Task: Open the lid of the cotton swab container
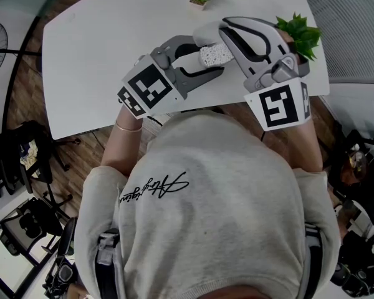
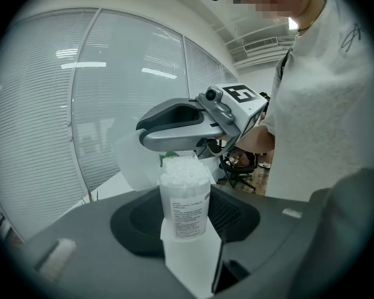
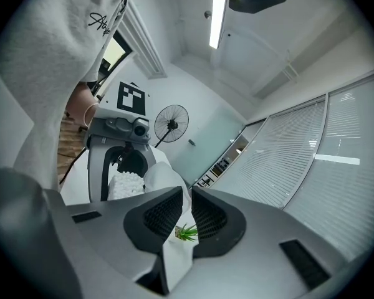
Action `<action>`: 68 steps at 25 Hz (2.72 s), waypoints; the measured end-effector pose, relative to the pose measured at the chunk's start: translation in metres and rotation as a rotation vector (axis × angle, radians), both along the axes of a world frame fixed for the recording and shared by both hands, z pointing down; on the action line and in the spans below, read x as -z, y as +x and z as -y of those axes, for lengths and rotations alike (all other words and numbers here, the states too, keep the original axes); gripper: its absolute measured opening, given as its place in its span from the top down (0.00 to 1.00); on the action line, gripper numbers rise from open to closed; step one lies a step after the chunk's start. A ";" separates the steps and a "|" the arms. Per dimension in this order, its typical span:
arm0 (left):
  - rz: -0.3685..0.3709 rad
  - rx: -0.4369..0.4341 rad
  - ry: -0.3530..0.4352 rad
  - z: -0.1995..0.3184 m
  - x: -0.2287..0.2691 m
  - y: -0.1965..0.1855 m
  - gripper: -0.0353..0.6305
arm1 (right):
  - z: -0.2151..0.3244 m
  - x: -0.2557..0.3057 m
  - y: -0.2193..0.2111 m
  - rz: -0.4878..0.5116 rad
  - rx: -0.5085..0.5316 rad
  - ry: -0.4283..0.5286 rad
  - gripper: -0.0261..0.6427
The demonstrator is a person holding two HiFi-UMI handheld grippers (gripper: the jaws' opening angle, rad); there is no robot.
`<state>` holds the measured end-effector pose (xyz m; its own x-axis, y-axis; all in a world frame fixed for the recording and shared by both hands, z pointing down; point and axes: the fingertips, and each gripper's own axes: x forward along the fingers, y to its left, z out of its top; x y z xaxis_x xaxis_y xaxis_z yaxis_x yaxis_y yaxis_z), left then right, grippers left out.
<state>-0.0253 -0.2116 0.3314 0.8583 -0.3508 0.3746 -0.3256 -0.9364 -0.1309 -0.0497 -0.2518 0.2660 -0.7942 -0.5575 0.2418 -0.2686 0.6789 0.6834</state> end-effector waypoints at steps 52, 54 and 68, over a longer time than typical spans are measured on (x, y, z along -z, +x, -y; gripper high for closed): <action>-0.033 -0.040 0.144 0.006 0.016 0.016 0.67 | 0.027 -0.004 0.013 -0.028 -0.045 -0.152 0.92; -0.042 -0.036 0.122 0.005 0.014 0.017 0.67 | 0.027 -0.007 0.013 -0.045 -0.050 -0.160 0.92; -0.109 0.083 0.011 0.021 0.012 0.003 0.67 | 0.019 0.000 0.016 -0.012 -0.032 -0.145 0.84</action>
<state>-0.0220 -0.2329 0.3198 0.8614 -0.4263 0.2761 -0.4151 -0.9042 -0.1009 -0.0339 -0.2706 0.2657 -0.7732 -0.5411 0.3308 -0.2840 0.7618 0.5823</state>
